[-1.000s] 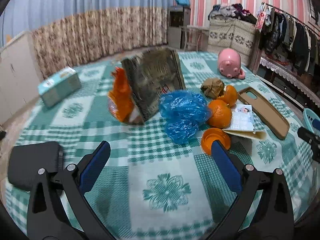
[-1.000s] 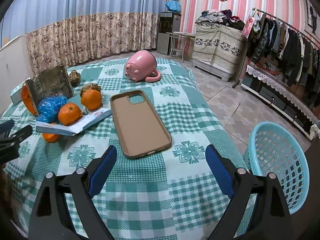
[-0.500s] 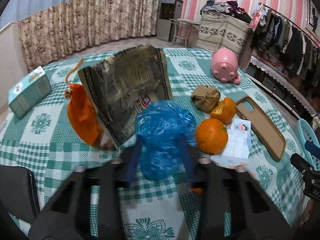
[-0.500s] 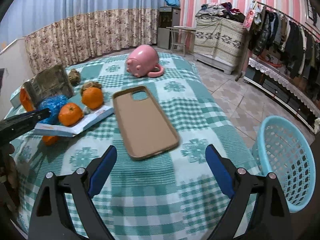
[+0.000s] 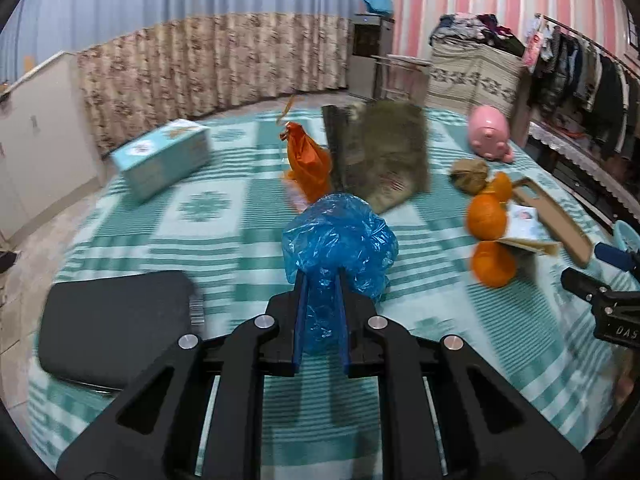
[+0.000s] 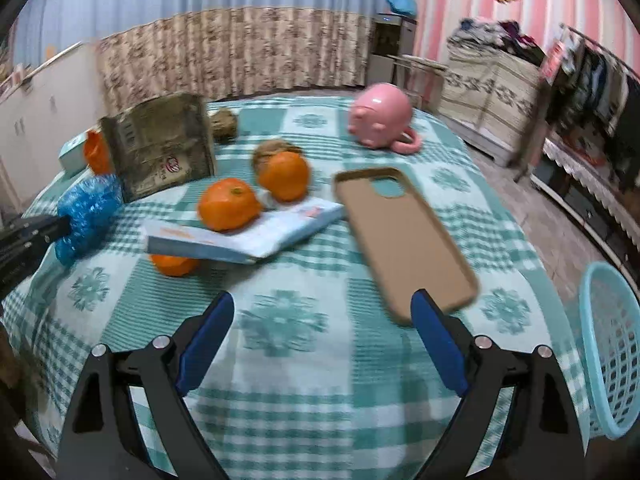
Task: Collect trash
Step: 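Grasp the blue plastic bag with the left tool while the right tool grasps the white card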
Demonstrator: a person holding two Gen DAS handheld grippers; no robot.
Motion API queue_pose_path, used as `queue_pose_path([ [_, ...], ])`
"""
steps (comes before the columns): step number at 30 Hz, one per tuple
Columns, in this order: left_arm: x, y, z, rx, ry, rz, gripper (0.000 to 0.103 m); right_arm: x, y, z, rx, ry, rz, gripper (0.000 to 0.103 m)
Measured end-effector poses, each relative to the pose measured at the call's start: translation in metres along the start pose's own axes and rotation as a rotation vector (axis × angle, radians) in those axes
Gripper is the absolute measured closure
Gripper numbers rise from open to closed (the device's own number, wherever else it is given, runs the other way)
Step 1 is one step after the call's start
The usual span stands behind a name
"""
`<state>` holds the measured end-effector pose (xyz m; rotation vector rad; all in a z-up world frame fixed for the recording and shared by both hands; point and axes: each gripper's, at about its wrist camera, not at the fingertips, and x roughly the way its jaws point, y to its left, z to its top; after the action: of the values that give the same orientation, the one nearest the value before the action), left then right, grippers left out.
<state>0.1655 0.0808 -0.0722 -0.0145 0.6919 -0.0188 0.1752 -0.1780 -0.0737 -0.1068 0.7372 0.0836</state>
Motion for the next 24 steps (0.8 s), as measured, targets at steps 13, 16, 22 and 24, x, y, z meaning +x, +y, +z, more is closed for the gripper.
queue_pose_path([
  [13, 0.010, 0.029, -0.004, -0.092, 0.017, -0.030, 0.091, 0.010, 0.045, 0.026, -0.116, -0.059, 0.114, 0.055],
  [16, 0.008, 0.025, -0.006, -0.076, 0.012, -0.019, 0.091, 0.007, 0.041, 0.028, -0.100, -0.081, 0.166, 0.073],
  [22, 0.007, 0.021, -0.005, -0.053, 0.009, 0.011, 0.091, -0.014, 0.030, 0.033, -0.081, -0.158, 0.218, 0.092],
  [24, 0.005, 0.020, -0.005, -0.045, 0.002, 0.023, 0.091, -0.024, 0.018, 0.036, -0.036, -0.188, 0.230, 0.095],
])
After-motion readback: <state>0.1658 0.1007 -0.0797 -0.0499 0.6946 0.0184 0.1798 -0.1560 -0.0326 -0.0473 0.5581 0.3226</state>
